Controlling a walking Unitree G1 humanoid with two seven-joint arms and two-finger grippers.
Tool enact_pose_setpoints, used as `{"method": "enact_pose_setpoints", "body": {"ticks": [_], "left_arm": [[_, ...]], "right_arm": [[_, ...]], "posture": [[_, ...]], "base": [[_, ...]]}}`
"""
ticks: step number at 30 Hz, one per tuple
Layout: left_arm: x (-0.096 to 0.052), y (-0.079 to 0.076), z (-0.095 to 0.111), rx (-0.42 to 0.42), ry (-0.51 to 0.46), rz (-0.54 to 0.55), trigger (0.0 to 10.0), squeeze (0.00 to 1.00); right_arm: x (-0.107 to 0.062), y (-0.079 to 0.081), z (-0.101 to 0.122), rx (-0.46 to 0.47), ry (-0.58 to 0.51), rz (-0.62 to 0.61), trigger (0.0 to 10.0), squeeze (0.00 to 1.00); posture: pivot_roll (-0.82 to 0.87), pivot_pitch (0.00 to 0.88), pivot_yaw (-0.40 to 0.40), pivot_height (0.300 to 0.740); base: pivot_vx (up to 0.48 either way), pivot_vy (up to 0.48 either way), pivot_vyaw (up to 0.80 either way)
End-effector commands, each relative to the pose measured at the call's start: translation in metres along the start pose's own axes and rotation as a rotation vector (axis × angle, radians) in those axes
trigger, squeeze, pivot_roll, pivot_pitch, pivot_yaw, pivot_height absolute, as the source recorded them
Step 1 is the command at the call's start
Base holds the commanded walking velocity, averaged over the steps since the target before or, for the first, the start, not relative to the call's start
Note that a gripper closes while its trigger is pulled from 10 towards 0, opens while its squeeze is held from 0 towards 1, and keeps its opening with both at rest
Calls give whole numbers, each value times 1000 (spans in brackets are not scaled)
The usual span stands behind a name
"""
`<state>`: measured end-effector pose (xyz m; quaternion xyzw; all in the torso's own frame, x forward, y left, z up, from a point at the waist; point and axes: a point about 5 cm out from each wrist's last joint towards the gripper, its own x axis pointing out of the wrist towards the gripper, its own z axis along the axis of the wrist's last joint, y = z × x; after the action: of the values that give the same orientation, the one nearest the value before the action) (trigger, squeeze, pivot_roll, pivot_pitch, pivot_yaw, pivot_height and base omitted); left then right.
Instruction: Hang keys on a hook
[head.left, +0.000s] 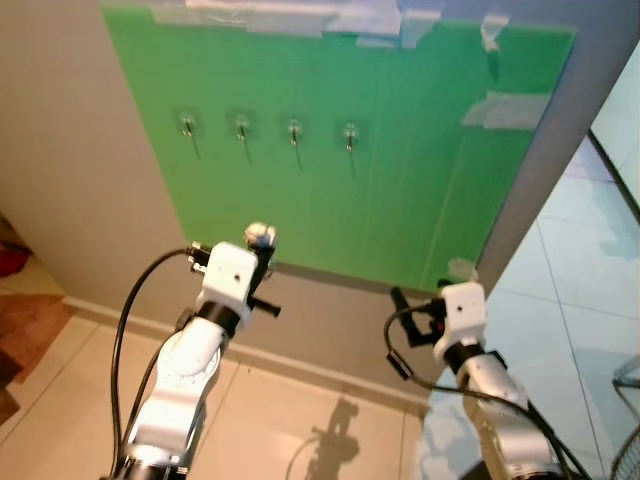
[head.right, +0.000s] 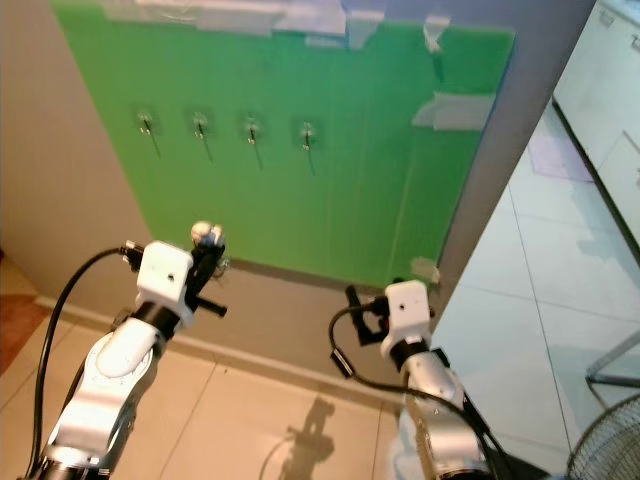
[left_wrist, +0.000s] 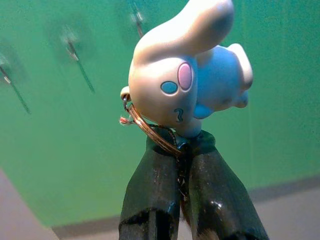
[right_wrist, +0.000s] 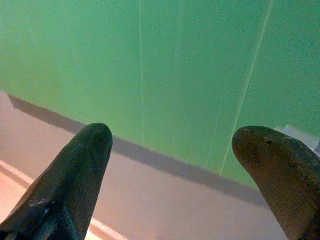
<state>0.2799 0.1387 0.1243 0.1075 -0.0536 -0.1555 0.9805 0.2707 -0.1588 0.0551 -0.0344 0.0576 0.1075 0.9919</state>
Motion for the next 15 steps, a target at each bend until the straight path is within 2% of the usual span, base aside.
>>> {"method": "enact_pose_setpoints", "body": {"ticks": [1, 5, 8, 15], "left_arm": [[2, 5, 8, 12, -24, 14, 0, 0], [1, 7, 9, -2, -26, 23, 0, 0], [1, 8, 10, -4, -27, 29, 0, 0], [3, 6, 10, 80, -3, -3, 0, 0]], "right_arm": [[3, 1, 4, 0, -19, 4, 10000, 0], [1, 2, 3, -2, -18, 6, 10000, 0], [1, 4, 3, -1, -18, 9, 10000, 0], [5, 3, 19, -28, -55, 16, 10000, 0]], "posture": [[-32, 0, 28, 740], [-28, 0, 25, 740], [-27, 0, 25, 740], [-29, 0, 29, 740]], "base": [[420, 0, 0], [431, 0, 0], [0, 0, 0], [0, 0, 0]]}}
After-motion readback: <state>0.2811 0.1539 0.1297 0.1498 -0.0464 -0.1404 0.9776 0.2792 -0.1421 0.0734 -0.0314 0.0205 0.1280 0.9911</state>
